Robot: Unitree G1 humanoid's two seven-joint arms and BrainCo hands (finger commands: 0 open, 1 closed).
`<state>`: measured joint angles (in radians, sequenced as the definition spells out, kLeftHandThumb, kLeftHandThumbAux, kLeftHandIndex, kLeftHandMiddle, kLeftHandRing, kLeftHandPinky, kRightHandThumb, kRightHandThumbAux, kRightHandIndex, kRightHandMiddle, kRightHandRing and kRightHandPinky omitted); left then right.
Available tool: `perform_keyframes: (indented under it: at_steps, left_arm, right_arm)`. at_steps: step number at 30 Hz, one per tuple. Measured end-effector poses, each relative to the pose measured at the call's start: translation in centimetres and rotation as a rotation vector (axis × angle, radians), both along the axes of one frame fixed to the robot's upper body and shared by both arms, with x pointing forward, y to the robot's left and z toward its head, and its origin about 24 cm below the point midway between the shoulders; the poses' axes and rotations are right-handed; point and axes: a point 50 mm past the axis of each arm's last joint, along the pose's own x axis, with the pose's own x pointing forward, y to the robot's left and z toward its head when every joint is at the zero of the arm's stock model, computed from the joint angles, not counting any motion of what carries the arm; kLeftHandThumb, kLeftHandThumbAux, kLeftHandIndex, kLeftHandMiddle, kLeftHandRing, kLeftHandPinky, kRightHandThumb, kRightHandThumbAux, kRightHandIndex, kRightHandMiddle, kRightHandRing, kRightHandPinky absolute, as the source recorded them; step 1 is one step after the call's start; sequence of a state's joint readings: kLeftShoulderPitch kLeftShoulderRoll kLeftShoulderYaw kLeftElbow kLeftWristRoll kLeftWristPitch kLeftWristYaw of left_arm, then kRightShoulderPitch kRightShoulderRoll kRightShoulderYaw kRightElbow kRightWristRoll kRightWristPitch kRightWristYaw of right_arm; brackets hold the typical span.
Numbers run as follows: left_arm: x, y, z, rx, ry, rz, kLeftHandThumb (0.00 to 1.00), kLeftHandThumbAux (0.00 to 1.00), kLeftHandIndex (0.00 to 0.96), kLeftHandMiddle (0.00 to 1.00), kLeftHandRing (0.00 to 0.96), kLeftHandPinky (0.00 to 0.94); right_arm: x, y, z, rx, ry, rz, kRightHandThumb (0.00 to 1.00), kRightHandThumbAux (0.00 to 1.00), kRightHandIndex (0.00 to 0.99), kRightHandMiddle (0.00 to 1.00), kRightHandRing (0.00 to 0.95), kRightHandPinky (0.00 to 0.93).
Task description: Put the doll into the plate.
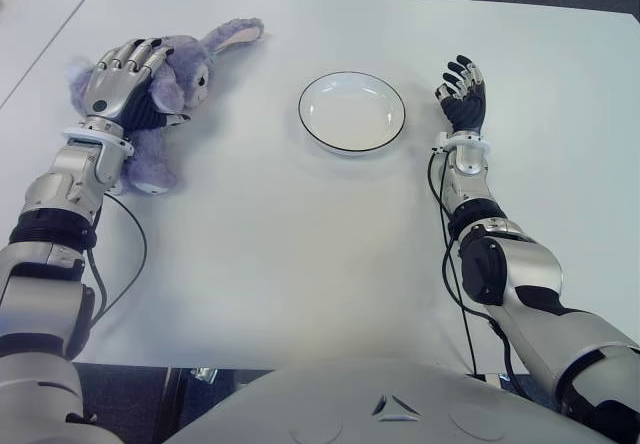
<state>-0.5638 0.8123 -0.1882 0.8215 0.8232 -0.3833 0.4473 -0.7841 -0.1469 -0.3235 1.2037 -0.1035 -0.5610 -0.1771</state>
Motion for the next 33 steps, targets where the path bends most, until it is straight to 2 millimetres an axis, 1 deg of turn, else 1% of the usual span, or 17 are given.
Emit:
perform_keyframes:
  at_steps: [4, 7, 8, 10, 11, 13, 16, 17, 18, 19, 20, 22, 24, 25, 29, 31, 33]
  left_arm:
    - [0.3, 0.4, -0.2, -0.009, 0.006, 0.029, 0.000, 0.720, 0.035, 0.000, 0.000, 0.006]
    - [0.5, 0.6, -0.4, -0.020, 0.015, 0.049, 0.000, 0.734, 0.066, 0.022, 0.029, 0.082]
    - [0.5, 0.7, -0.5, -0.025, 0.020, 0.056, 0.000, 0.747, 0.090, 0.052, 0.064, 0.128]
    - [0.6, 0.8, -0.6, -0.039, 0.023, 0.068, 0.000, 0.759, 0.112, 0.079, 0.094, 0.169]
    - [0.7, 0.9, -0.6, -0.046, 0.026, 0.074, 0.019, 0.763, 0.134, 0.108, 0.127, 0.201]
    - [0.8, 0.9, -0.7, -0.061, 0.026, 0.084, 0.073, 0.771, 0.187, 0.179, 0.208, 0.278]
    - [0.9, 0.9, -0.7, -0.089, 0.024, 0.095, 0.242, 0.747, 0.266, 0.285, 0.313, 0.377]
    - [1.0, 0.9, -0.7, -0.103, 0.021, 0.098, 0.405, 0.733, 0.323, 0.329, 0.350, 0.401]
    - [1.1, 0.8, -0.6, -0.113, 0.017, 0.100, 0.463, 0.728, 0.343, 0.345, 0.363, 0.410]
    - [1.2, 0.8, -0.6, -0.125, 0.014, 0.103, 0.549, 0.719, 0.374, 0.385, 0.394, 0.426]
    - [1.3, 0.7, -0.5, -0.136, 0.011, 0.105, 0.604, 0.713, 0.395, 0.410, 0.414, 0.436]
    - [1.5, 0.6, -0.5, -0.161, 0.006, 0.110, 0.651, 0.708, 0.412, 0.432, 0.431, 0.445]
    - [1.7, 0.4, -0.5, -0.180, 0.003, 0.114, 0.678, 0.703, 0.424, 0.459, 0.461, 0.475]
    - [1.9, 0.3, -0.5, -0.190, 0.003, 0.118, 0.690, 0.699, 0.430, 0.508, 0.509, 0.519]
    - [2.3, 0.1, -0.9, -0.219, 0.003, 0.151, 0.705, 0.694, 0.438, 0.600, 0.599, 0.613]
    - [2.4, -0.1, -1.0, -0.229, -0.003, 0.165, 0.707, 0.693, 0.441, 0.667, 0.667, 0.693]
    - [2.5, -0.2, -1.1, -0.234, -0.015, 0.177, 0.707, 0.692, 0.442, 0.696, 0.699, 0.732]
  right_arm:
    - [0.0, 0.0, 0.0, 0.007, -0.003, -0.001, 0.757, 0.918, 0.147, 0.200, 0.192, 0.185]
    - [0.0, -0.1, 0.0, 0.014, -0.006, -0.001, 0.752, 0.916, 0.147, 0.201, 0.192, 0.187]
    - [0.0, -0.1, 0.0, 0.016, -0.006, -0.001, 0.742, 0.916, 0.146, 0.201, 0.191, 0.188]
    - [0.0, -0.1, 0.0, 0.019, -0.007, -0.001, 0.732, 0.917, 0.146, 0.201, 0.191, 0.188]
    - [0.0, -0.1, 0.0, 0.019, -0.007, -0.001, 0.724, 0.917, 0.145, 0.200, 0.191, 0.188]
    - [0.0, -0.1, 0.0, 0.021, -0.007, -0.001, 0.704, 0.918, 0.144, 0.199, 0.190, 0.188]
    - [0.0, -0.1, 0.0, 0.022, -0.007, -0.001, 0.683, 0.918, 0.143, 0.196, 0.189, 0.186]
    - [0.0, -0.2, 0.0, 0.023, -0.007, -0.002, 0.695, 0.917, 0.143, 0.194, 0.189, 0.183]
    - [0.0, -0.2, 0.0, 0.023, -0.007, -0.002, 0.699, 0.917, 0.142, 0.193, 0.189, 0.182]
    - [0.0, -0.2, 0.0, 0.023, -0.007, -0.002, 0.706, 0.917, 0.143, 0.194, 0.189, 0.184]
    - [0.0, -0.2, 0.0, 0.023, -0.007, -0.003, 0.710, 0.917, 0.144, 0.195, 0.189, 0.185]
    - [-0.1, -0.2, 0.0, 0.024, -0.007, -0.003, 0.715, 0.917, 0.144, 0.196, 0.189, 0.186]
    - [-0.1, -0.2, 0.0, 0.024, -0.007, -0.003, 0.688, 0.920, 0.145, 0.199, 0.189, 0.192]
    - [-0.1, -0.2, 0.0, 0.024, -0.008, -0.003, 0.668, 0.921, 0.147, 0.200, 0.189, 0.195]
    - [-0.1, -0.2, 0.0, 0.027, -0.008, -0.004, 0.640, 0.928, 0.149, 0.205, 0.190, 0.200]
    - [-0.1, -0.2, 0.0, 0.030, -0.009, -0.004, 0.675, 0.928, 0.153, 0.209, 0.193, 0.201]
    - [-0.1, -0.3, 0.0, 0.034, -0.010, -0.003, 0.696, 0.927, 0.155, 0.211, 0.196, 0.201]
